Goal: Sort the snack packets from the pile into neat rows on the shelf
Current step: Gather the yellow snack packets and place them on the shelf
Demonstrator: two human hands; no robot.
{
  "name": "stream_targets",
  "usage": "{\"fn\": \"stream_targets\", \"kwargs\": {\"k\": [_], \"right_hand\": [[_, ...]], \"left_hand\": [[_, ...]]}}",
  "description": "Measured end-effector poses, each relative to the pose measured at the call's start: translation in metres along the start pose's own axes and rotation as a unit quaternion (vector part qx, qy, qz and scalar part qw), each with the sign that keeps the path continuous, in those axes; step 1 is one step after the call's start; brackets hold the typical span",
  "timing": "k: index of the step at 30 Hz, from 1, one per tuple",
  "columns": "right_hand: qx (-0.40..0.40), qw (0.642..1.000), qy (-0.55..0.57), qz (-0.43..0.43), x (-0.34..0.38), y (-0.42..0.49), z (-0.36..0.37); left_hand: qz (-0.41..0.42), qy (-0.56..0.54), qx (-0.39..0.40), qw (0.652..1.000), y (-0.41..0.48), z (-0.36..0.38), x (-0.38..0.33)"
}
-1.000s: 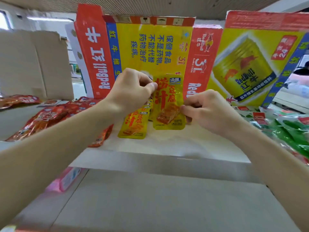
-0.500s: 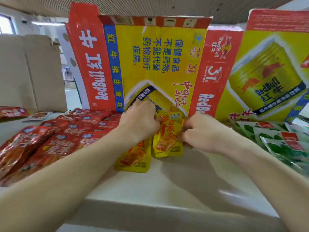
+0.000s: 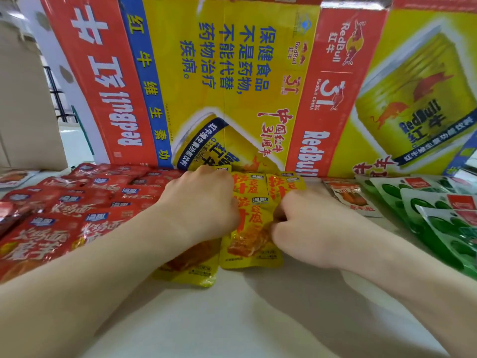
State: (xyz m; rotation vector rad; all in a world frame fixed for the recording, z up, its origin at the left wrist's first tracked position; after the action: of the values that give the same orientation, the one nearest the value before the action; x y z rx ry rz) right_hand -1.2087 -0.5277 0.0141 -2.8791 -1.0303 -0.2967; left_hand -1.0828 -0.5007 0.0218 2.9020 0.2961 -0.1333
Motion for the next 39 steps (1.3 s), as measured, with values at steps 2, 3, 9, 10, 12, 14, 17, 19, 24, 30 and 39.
{"fn": "stream_targets", "kwargs": {"k": [2,3,9,10,12,14,17,19,24,30,39], "right_hand": [[-0.001,1.0,-0.006,0.001,0.0,0.0,0.002],[-0.003,1.0,-0.009,0.002,0.0,0.001,0.002],[-0.012,0.999,-0.038,0.004,0.004,0.002,0.004],[-0.011,0.999,-0.042,0.006,0.004,0.001,0.004],[-0.009,0.999,-0.048,0.009,0.005,0.001,0.005],[-0.009,0.998,-0.054,0.012,0.006,0.0,0.006],[-0.01,0.998,-0.054,0.013,0.007,0.0,0.005],[-0.009,0.999,-0.05,0.013,0.007,0.0,0.005],[-0.013,0.999,-0.039,0.021,0.007,-0.002,0.002],[-0.074,0.994,-0.08,0.027,0.009,-0.007,-0.008],[-0.296,0.953,0.001,-0.058,0.007,-0.023,-0.043]], "left_hand": [[0.005,-0.022,0.004,1.0,0.002,0.002,0.002],[0.009,-0.029,0.006,1.0,0.003,0.003,0.003],[0.015,-0.047,0.015,0.999,0.004,0.004,0.009],[0.018,-0.046,0.015,0.999,0.004,0.004,0.01],[0.023,-0.051,0.013,0.998,0.005,0.005,0.01],[0.028,-0.051,0.007,0.998,0.005,0.006,0.011],[0.038,-0.043,-0.002,0.998,0.006,0.007,0.011],[0.039,-0.045,-0.005,0.998,0.006,0.008,0.011],[0.042,-0.052,-0.024,0.997,0.009,0.009,0.012],[0.044,-0.074,-0.045,0.995,0.011,0.008,0.016],[0.08,-0.115,-0.118,0.983,-0.011,-0.027,-0.001]]}}
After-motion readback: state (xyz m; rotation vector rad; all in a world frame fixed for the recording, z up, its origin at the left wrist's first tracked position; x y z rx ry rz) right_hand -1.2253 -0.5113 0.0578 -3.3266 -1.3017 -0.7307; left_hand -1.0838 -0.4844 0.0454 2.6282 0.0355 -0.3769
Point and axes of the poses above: each hand's wrist, its own y-axis towards the middle knuckle, its own z-axis out of the palm, x = y × z, the point moved 8 cm from there along y, towards the middle knuckle, and after that the axes turned 6 degrees about x, right-handed, at the moved point
